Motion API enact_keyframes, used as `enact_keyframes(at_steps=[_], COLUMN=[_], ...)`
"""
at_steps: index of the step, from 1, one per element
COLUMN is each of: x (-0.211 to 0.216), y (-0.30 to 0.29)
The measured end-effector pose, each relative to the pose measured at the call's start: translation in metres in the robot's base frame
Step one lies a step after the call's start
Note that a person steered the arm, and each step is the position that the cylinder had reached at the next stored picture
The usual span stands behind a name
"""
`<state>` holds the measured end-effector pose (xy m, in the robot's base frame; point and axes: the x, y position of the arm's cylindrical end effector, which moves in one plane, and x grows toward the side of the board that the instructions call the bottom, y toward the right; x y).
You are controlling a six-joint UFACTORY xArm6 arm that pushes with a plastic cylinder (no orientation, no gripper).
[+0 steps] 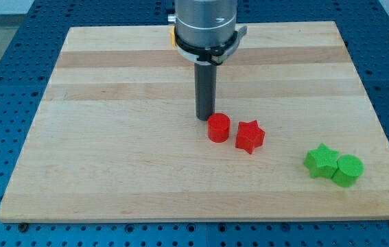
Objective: Move the red circle right a bit
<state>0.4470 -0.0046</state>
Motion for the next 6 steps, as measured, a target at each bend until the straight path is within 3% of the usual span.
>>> enact_keyframes(at_steps=[2,6], x=[0.007,0.038], y=[-0.019,0.038])
